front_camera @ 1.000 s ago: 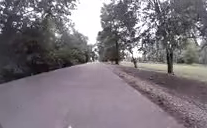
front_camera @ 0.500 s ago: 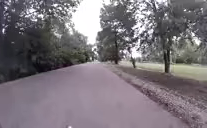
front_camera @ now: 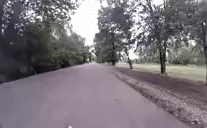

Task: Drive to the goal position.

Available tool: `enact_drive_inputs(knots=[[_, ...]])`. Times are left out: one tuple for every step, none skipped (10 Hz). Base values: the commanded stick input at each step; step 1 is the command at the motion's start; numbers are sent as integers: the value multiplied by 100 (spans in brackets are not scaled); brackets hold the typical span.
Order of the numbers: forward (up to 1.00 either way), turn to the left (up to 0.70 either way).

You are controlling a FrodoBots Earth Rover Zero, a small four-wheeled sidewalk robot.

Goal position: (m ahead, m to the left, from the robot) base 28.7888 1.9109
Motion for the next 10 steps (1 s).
enact_drive_inputs(knots=[[100,1],[100,1],[100,3],[100,14],[100,22],[100,9],[100,8],[100,6],[100,5],[100,4]])
